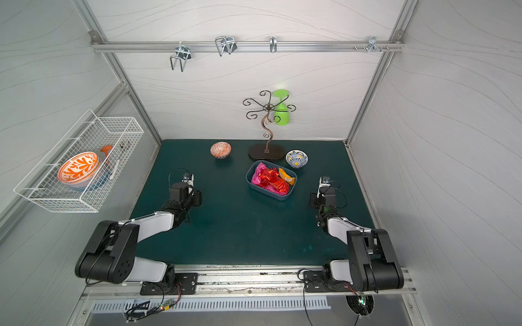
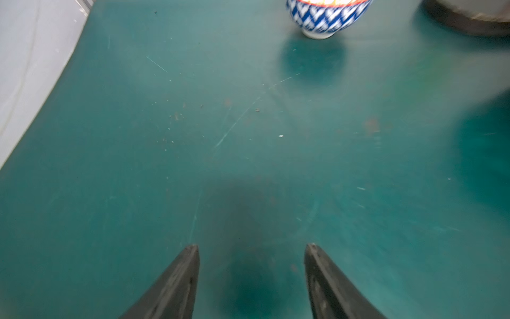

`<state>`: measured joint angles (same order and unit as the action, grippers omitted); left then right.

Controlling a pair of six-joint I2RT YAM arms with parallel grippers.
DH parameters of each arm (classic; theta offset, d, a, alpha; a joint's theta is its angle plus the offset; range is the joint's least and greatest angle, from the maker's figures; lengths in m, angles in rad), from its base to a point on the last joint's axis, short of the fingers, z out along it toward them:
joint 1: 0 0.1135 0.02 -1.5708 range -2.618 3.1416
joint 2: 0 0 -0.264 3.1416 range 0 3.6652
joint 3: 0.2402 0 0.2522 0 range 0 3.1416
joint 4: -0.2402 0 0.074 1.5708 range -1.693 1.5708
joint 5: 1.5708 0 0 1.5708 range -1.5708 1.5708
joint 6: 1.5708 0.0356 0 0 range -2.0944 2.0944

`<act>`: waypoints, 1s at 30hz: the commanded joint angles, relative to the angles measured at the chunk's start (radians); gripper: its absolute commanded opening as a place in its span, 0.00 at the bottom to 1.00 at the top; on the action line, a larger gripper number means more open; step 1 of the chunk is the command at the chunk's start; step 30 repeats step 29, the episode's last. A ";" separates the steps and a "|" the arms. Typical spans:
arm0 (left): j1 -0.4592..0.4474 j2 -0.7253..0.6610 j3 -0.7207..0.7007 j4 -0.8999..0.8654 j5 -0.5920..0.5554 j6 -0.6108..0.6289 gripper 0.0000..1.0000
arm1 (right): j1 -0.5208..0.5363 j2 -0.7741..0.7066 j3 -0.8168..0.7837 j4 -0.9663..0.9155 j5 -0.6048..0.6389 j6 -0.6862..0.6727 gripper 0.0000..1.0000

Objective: Put the tea bags into the storage box
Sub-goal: Reset both arms

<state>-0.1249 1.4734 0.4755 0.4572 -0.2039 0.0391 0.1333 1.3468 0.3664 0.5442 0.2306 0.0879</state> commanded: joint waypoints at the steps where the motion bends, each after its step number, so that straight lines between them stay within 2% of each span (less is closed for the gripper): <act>1: 0.020 0.037 0.019 0.226 -0.073 0.022 0.66 | 0.016 0.057 -0.027 0.286 0.031 -0.065 0.63; 3: 0.068 0.039 -0.019 0.293 -0.044 -0.030 0.67 | 0.017 0.134 -0.053 0.409 0.039 -0.072 0.66; 4: 0.095 0.052 -0.044 0.347 -0.018 -0.056 0.68 | 0.019 0.186 -0.049 0.446 0.039 -0.073 0.73; 5: 0.116 0.069 -0.057 0.377 0.015 -0.072 0.68 | 0.023 0.240 -0.038 0.503 0.045 -0.092 0.87; 6: 0.120 0.097 -0.068 0.451 0.017 -0.064 0.69 | 0.035 0.240 -0.018 0.458 0.049 -0.108 0.88; 7: 0.120 0.087 -0.063 0.410 0.020 -0.069 0.70 | 0.044 0.204 0.013 0.342 0.034 -0.105 0.88; 8: 0.120 0.070 -0.056 0.365 0.026 -0.073 0.73 | 0.040 0.225 0.019 0.355 0.010 -0.119 0.92; 9: 0.120 0.083 -0.063 0.407 0.021 -0.069 0.75 | 0.037 0.241 0.021 0.391 0.013 -0.126 0.92; 11: 0.120 0.080 -0.057 0.384 0.024 -0.069 0.79 | 0.012 0.217 0.052 0.280 -0.033 -0.092 0.93; 12: 0.120 0.076 -0.055 0.375 0.026 -0.071 0.80 | -0.001 0.230 0.064 0.281 -0.049 -0.087 0.93; 13: 0.120 0.084 -0.061 0.402 0.023 -0.069 0.80 | -0.016 0.225 0.071 0.259 -0.079 -0.079 0.99; 30: 0.120 0.080 -0.057 0.388 0.024 -0.071 0.80 | -0.031 0.220 0.072 0.247 -0.113 -0.073 0.99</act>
